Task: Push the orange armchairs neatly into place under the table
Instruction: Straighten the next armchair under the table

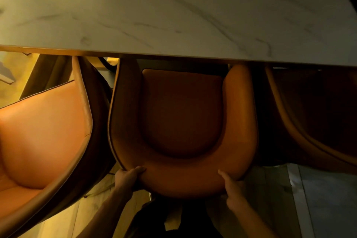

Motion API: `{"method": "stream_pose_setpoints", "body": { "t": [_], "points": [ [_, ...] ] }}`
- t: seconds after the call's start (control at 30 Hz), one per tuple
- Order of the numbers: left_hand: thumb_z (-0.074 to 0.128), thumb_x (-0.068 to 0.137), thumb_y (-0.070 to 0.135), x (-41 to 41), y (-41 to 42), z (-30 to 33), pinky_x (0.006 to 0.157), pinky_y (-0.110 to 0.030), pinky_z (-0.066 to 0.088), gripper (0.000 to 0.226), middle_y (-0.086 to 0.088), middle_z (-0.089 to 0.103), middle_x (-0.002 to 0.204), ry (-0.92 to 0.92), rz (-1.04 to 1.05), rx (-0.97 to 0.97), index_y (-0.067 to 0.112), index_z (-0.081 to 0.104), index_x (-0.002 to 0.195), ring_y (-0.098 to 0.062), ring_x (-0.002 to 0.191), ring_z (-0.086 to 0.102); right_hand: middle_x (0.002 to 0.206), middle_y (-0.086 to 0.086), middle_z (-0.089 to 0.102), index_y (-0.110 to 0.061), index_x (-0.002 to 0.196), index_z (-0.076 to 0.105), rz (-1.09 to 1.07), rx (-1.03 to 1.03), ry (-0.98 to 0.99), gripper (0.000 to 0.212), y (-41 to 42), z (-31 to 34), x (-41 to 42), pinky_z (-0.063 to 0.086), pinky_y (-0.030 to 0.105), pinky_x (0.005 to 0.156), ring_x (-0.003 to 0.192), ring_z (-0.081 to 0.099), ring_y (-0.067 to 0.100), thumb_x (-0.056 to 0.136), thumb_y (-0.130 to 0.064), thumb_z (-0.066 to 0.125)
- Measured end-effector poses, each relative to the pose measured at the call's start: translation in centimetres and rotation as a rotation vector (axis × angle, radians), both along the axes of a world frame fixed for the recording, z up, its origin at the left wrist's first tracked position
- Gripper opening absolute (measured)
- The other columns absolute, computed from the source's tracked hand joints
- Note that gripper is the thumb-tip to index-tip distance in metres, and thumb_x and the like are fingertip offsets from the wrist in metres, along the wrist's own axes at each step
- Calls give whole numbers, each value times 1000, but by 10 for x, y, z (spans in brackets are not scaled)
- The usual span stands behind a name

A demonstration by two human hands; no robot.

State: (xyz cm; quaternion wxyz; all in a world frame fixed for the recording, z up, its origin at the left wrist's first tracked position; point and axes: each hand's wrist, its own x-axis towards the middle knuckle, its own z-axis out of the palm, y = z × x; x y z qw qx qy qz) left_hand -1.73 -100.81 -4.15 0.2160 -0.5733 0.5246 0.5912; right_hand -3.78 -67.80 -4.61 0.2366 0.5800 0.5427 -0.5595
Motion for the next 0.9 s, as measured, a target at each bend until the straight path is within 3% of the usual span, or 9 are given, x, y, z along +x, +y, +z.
{"method": "stream_pose_setpoints", "body": {
  "t": [0.1, 0.2, 0.47, 0.67, 0.8, 0.9],
  "points": [
    [82, 77, 12, -15, -5, 1, 44, -38, 56, 50, -13, 61, 97, 3, 7, -5, 10, 48, 114, -35, 77, 66, 99, 4, 57, -19, 120, 50, 20, 18, 39, 56, -5, 2, -12, 50, 41, 66, 85, 56, 26, 73, -27, 82],
    [81, 78, 12, -29, -11, 0, 49, -41, 56, 50, -14, 61, 101, 16, 6, -12, 11, 47, 114, -35, 79, 65, 92, 2, 55, -18, 114, 50, 33, 28, 74, 51, -11, 3, -25, 47, 34, 55, 80, 55, 23, 74, -24, 81],
    [80, 78, 11, -63, -19, 1, 41, -33, 50, 43, -6, 58, 88, 54, 18, -47, 12, 49, 107, -25, 70, 60, 112, 7, 52, -21, 125, 45, 37, 17, 97, 63, -22, 3, -57, 53, 43, 66, 97, 54, 29, 74, -22, 81],
    [82, 76, 13, -72, -18, -8, 40, -33, 51, 40, -6, 58, 90, 46, 29, -27, 16, 49, 99, -26, 72, 60, 92, -2, 54, -24, 116, 46, 72, -14, 121, 46, -18, -1, -71, 51, 42, 68, 78, 54, 19, 80, -25, 76],
    [84, 73, 14, -71, -19, -10, 37, -32, 52, 42, -7, 59, 90, 44, 50, -20, 16, 49, 97, -27, 72, 60, 101, 2, 55, -21, 122, 48, 64, 34, 104, 58, -17, -3, -71, 54, 50, 82, 85, 56, 24, 75, -26, 80],
    [85, 72, 15, -70, -19, -11, 37, -31, 52, 46, -6, 59, 90, 43, 46, -13, 16, 49, 100, -27, 72, 61, 95, -1, 53, -25, 118, 46, 62, 25, 114, 55, -17, -1, -71, 54, 45, 72, 80, 54, 21, 75, -26, 80]
  ]
}}
